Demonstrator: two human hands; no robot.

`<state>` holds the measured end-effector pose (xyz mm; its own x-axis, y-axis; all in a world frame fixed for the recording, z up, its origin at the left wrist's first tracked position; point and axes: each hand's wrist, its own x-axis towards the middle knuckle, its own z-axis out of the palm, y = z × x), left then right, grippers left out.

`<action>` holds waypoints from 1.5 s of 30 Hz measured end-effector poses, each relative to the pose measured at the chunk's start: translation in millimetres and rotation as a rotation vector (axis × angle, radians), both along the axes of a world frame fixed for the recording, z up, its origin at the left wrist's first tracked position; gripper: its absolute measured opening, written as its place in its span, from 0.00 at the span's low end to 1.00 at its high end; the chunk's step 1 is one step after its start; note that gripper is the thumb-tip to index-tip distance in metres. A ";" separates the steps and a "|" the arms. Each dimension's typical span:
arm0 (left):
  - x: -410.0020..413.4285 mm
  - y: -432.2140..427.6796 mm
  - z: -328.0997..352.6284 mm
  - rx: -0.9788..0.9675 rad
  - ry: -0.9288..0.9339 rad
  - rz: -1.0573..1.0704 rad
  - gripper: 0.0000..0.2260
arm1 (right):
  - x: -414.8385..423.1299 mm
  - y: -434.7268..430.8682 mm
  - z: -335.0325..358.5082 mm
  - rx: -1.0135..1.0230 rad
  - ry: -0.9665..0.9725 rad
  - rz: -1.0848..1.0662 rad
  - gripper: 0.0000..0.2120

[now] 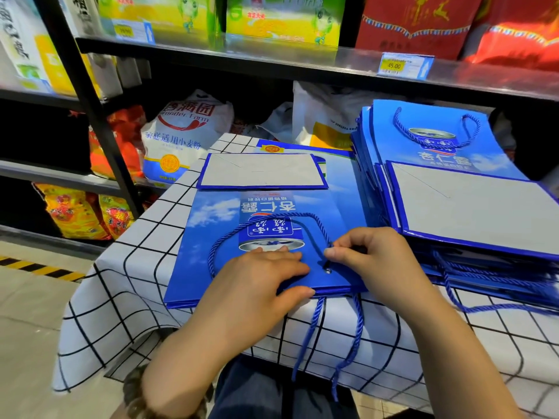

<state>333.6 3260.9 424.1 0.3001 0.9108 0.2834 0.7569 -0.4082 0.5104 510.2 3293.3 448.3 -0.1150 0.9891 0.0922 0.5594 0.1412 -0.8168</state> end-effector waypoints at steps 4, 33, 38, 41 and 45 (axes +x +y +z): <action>0.0 0.3 -2.2 0.049 -0.023 -0.017 0.26 | 2.4 -0.7 3.7 -0.043 -0.020 0.027 0.08; 0.8 0.3 2.1 0.102 0.003 -0.049 0.22 | 4.0 1.0 2.3 -0.029 -0.101 0.058 0.11; 1.3 1.6 0.9 0.262 0.096 -0.030 0.16 | 5.2 0.8 6.1 0.021 -0.250 0.071 0.09; 3.7 4.6 4.0 0.363 0.138 -0.001 0.15 | 3.3 0.0 10.9 0.114 -0.394 0.113 0.09; 0.2 6.4 9.1 0.485 0.100 0.044 0.15 | 6.0 -1.3 18.5 0.110 -0.413 0.238 0.14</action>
<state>333.8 3267.3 433.2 0.3118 0.6937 0.6493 0.8140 -0.5475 0.1941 516.3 3292.1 466.8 -0.3859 0.9178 0.0933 0.7750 0.3774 -0.5068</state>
